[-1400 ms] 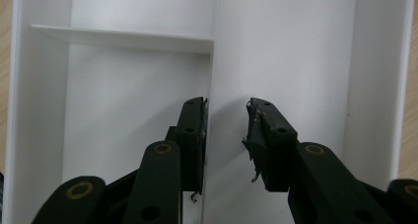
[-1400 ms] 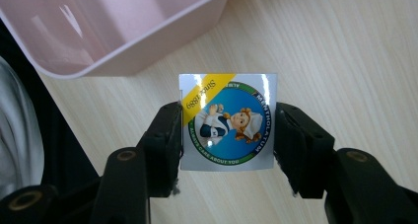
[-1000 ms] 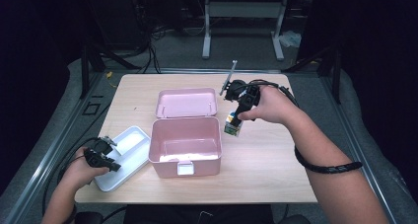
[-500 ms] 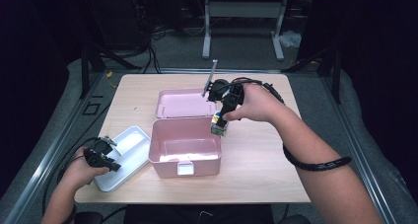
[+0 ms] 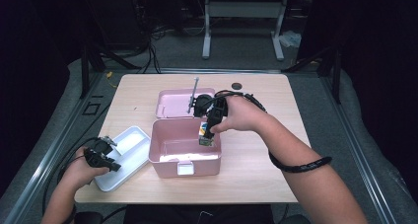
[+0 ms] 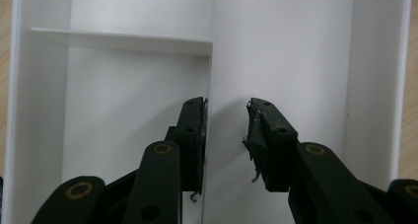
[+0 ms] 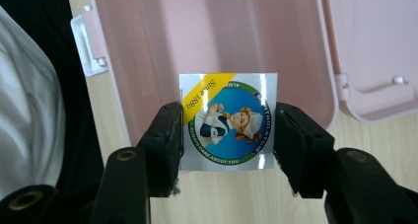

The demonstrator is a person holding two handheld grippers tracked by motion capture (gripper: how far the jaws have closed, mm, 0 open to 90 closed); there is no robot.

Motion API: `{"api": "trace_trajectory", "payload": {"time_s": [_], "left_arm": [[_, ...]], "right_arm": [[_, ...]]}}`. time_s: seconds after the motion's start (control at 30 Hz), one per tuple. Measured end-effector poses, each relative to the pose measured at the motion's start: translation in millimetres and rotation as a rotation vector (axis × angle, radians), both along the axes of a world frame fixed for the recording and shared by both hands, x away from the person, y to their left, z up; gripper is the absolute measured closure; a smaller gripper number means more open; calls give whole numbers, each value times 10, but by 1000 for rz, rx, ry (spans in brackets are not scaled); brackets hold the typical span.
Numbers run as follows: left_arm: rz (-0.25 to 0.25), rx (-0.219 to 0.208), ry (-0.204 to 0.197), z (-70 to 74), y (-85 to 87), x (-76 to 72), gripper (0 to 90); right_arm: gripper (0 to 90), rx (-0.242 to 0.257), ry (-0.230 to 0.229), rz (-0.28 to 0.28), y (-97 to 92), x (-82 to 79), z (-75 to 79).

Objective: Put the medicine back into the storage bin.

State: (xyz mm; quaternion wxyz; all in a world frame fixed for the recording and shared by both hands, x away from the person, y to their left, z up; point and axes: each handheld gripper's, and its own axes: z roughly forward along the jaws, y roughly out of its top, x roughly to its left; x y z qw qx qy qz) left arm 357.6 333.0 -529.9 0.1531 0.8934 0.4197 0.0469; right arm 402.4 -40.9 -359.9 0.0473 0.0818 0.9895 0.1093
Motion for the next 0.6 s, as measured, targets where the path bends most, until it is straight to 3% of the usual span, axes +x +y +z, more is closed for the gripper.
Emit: {"api": "trace_trajectory", "payload": {"time_s": [0.37,0.6], "left_arm": [[3,-6,1,-2,4,0,673],[-2,1,-1,0,1,0,672]], "right_arm": [[464,-44,-27,150,75,8,-279],[464,-54,-2,159,199,41,-401]]}}
